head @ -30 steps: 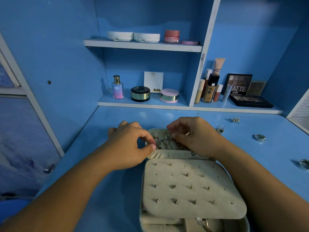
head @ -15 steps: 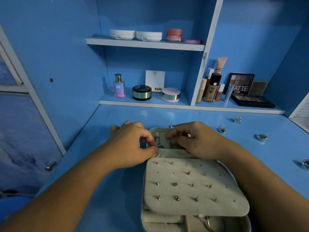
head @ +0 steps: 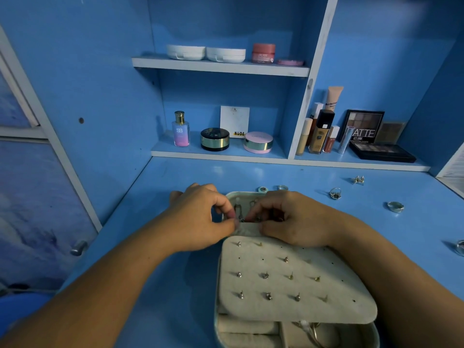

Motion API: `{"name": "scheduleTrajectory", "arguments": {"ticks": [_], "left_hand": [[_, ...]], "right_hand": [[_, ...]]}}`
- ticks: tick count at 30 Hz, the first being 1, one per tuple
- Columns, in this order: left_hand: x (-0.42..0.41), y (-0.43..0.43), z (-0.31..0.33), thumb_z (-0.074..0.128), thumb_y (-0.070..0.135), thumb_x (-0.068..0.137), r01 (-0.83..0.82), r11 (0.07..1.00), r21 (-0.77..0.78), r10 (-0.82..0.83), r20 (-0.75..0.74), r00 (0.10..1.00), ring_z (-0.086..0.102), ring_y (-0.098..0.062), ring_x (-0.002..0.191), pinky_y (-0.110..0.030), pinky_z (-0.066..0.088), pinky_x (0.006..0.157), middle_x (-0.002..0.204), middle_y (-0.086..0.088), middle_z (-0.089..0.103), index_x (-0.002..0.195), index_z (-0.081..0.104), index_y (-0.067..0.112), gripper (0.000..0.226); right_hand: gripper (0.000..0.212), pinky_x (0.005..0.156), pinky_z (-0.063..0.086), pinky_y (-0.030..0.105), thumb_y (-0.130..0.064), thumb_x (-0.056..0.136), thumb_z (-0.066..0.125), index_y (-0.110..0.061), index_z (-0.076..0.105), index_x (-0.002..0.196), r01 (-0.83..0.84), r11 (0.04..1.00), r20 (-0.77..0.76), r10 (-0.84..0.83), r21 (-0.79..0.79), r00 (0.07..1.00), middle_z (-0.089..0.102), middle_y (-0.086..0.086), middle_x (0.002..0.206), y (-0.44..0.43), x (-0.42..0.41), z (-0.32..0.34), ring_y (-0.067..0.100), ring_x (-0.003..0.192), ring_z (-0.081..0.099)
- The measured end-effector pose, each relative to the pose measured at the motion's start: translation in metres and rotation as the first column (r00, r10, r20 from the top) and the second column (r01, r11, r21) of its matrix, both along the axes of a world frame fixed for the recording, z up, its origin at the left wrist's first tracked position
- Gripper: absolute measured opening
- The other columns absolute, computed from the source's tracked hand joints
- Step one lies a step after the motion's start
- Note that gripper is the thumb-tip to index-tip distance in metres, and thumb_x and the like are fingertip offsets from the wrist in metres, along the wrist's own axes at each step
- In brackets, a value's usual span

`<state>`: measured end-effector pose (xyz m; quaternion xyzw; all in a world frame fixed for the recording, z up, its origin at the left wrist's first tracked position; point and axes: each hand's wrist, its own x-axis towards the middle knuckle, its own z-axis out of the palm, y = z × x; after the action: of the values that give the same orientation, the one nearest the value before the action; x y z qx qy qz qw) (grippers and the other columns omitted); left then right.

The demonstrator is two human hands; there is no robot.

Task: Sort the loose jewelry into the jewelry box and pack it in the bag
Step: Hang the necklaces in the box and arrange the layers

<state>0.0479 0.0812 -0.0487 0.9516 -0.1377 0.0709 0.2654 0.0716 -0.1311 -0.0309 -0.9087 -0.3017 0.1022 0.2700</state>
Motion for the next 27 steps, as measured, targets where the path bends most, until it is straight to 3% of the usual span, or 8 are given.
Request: {"name": "scheduleTrajectory", "arguments": {"ticks": [2,6,8,13,16,21,24,27], "left_hand": [[0.0001,0.0006,-0.0004,0.069,0.049,0.079,0.003,1.000,-0.005,-0.003,-0.003,1.000,0.047,-0.001,0.088,-0.036,0.034,0.088,0.087,0.013,0.055,0.073,0.067,0.037,0.014],[0.0006,0.0017,-0.0010,0.069,0.049,0.078,0.010,1.000,-0.015,-0.010,-0.003,1.000,0.048,-0.001,0.085,-0.037,0.037,0.090,0.085,0.013,0.055,0.072,0.066,0.038,0.014],[0.0008,0.0019,-0.0007,0.070,0.049,0.078,0.013,1.000,-0.016,-0.013,-0.006,1.000,0.049,-0.001,0.087,-0.038,0.037,0.091,0.084,0.013,0.055,0.072,0.066,0.039,0.013],[0.0019,0.0033,-0.0009,0.071,0.050,0.077,0.023,0.999,-0.023,-0.024,-0.025,0.999,0.050,0.002,0.080,-0.037,0.039,0.091,0.085,0.013,0.056,0.076,0.068,0.037,0.013],[0.0018,0.0034,-0.0004,0.069,0.057,0.073,0.029,0.999,-0.043,-0.030,-0.039,0.999,0.052,0.004,0.079,-0.039,0.042,0.090,0.085,0.013,0.057,0.079,0.068,0.040,0.019],[0.0008,0.0040,0.0001,0.071,0.050,0.078,0.025,0.999,0.022,-0.025,0.007,1.000,0.049,0.008,0.074,-0.034,0.037,0.086,0.086,0.013,0.053,0.078,0.068,0.039,0.012],[0.0013,0.0067,-0.0016,0.071,0.051,0.080,0.052,0.998,0.030,-0.053,0.043,0.998,0.048,0.012,0.079,-0.030,0.034,0.079,0.092,0.014,0.051,0.088,0.069,0.038,0.016],[0.0021,0.0096,-0.0022,0.061,0.064,0.075,0.070,0.997,0.028,-0.071,0.032,0.997,0.053,0.011,0.075,-0.024,0.040,0.074,0.102,0.021,0.050,0.113,0.065,0.040,0.045]], "right_hand": [[0.016,0.065,0.042,0.021,-0.025,0.080,0.063,-0.035,0.069,0.091,0.015,0.999,-0.007,-0.014,0.034,1.000,0.063,-0.015,0.077,-0.0015,0.0010,-0.0014,0.001,0.069,0.056],[0.027,0.065,0.045,0.026,-0.030,0.084,0.065,-0.038,0.064,0.109,-0.004,0.999,0.038,0.002,0.037,0.999,0.057,-0.011,0.075,0.0010,0.0014,-0.0052,0.002,0.066,0.051],[0.022,0.066,0.046,0.028,-0.029,0.085,0.062,-0.037,0.066,0.105,-0.029,1.000,0.070,0.029,0.002,0.997,0.058,-0.010,0.074,0.0039,0.0003,-0.0050,0.003,0.065,0.050],[0.007,0.064,0.044,0.019,-0.025,0.082,0.065,-0.032,0.066,0.084,0.010,0.999,0.020,-0.011,0.034,1.000,0.063,-0.012,0.076,0.0025,0.0002,-0.0037,0.000,0.067,0.054],[0.009,0.063,0.044,0.017,-0.027,0.081,0.068,-0.029,0.068,0.090,0.041,0.995,0.017,-0.042,0.086,0.999,0.064,-0.011,0.076,0.0018,-0.0001,-0.0051,0.000,0.066,0.055],[0.006,0.060,0.038,0.015,-0.033,0.082,0.066,-0.028,0.069,0.085,0.031,0.999,0.029,-0.032,0.007,0.999,0.063,-0.014,0.072,-0.0001,-0.0016,-0.0018,-0.001,0.064,0.054],[0.007,0.058,0.039,0.011,-0.031,0.081,0.069,-0.028,0.070,0.087,0.063,0.997,0.068,-0.066,0.048,0.996,0.065,-0.011,0.076,-0.0026,-0.0017,-0.0011,-0.001,0.065,0.054],[0.011,0.057,0.039,0.010,-0.032,0.081,0.069,-0.030,0.070,0.092,0.073,0.997,0.067,-0.075,0.035,0.995,0.063,-0.013,0.074,-0.0031,-0.0019,0.0005,-0.002,0.064,0.054]]}}
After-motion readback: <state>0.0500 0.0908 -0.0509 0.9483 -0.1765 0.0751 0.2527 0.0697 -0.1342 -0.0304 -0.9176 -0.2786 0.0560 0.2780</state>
